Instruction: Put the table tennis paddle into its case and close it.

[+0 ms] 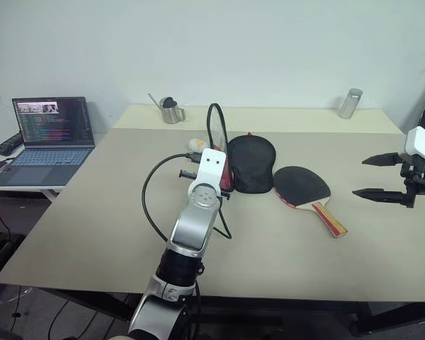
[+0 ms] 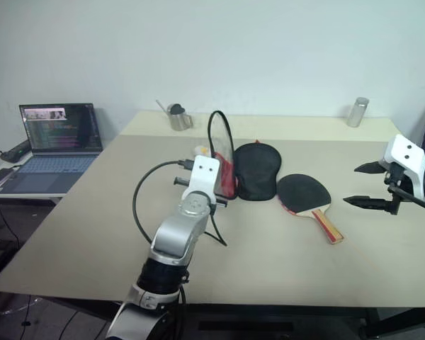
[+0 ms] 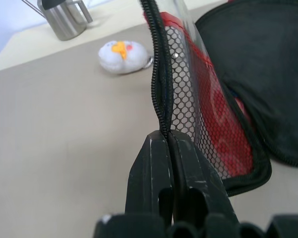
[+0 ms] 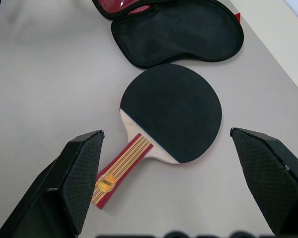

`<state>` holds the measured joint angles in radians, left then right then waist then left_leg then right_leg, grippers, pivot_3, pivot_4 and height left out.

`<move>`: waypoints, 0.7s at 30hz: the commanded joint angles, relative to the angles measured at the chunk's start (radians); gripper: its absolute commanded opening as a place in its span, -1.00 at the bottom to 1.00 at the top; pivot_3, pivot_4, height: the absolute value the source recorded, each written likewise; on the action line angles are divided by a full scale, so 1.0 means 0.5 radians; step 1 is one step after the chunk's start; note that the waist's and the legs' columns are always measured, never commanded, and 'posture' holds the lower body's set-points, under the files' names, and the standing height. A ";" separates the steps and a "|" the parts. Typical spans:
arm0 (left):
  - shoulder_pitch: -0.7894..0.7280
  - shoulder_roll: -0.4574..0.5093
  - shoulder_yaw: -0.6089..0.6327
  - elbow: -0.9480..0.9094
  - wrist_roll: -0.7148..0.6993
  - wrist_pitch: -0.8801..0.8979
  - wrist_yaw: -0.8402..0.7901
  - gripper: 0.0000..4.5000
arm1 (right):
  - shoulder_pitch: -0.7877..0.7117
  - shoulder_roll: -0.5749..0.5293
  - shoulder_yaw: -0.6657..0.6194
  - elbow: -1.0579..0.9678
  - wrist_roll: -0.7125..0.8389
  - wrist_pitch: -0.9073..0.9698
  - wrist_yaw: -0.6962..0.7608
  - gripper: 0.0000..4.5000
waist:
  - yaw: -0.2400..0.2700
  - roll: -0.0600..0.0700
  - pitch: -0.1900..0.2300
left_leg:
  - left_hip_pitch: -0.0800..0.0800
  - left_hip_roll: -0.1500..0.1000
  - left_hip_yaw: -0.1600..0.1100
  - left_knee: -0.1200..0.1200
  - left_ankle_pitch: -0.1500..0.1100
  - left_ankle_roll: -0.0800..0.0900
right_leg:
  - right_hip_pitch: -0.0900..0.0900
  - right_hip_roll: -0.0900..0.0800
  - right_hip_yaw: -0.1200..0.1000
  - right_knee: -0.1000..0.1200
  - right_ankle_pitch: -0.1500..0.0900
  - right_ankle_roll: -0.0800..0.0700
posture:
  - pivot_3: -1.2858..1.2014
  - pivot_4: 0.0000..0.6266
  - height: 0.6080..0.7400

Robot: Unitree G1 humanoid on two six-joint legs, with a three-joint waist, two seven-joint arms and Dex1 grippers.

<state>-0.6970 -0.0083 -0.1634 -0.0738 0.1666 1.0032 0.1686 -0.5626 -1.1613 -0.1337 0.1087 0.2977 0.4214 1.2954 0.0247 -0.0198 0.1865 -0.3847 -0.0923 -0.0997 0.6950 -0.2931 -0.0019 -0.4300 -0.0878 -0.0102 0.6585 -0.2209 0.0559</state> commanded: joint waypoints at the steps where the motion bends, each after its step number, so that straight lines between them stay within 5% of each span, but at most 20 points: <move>1: 0.011 0.003 -0.031 -0.133 0.039 0.058 -0.031 -0.99 | 0.000 -0.027 -0.050 -0.060 0.036 0.000 0.006 1.00 | 0.000 0.000 0.000 | 0.000 0.000 0.000 0.000 0.000 0.000 | 0.000 0.000 0.000 0.000 0.000 0.000 | 0.03 -0.52 1.00; 21: -0.023 0.181 -0.011 -0.199 -0.007 0.122 -0.290 -0.99 | -0.019 0.013 -0.017 -0.016 0.019 -0.037 0.017 1.00 | 0.000 0.000 0.000 | 0.000 0.000 -0.001 0.000 0.000 0.000 | 0.000 0.000 0.000 -0.001 0.000 0.000 | 0.03 -0.52 1.00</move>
<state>-0.7013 0.0901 -0.1520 -0.1205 0.1696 1.0643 0.0406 -0.5505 -1.1533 -0.1318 0.1120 0.2972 0.4193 1.3046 0.0248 -0.0198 0.1864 -0.3847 -0.0924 -0.1002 0.6950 -0.2931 -0.0019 -0.4298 -0.0878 -0.0104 0.6580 -0.2209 0.0559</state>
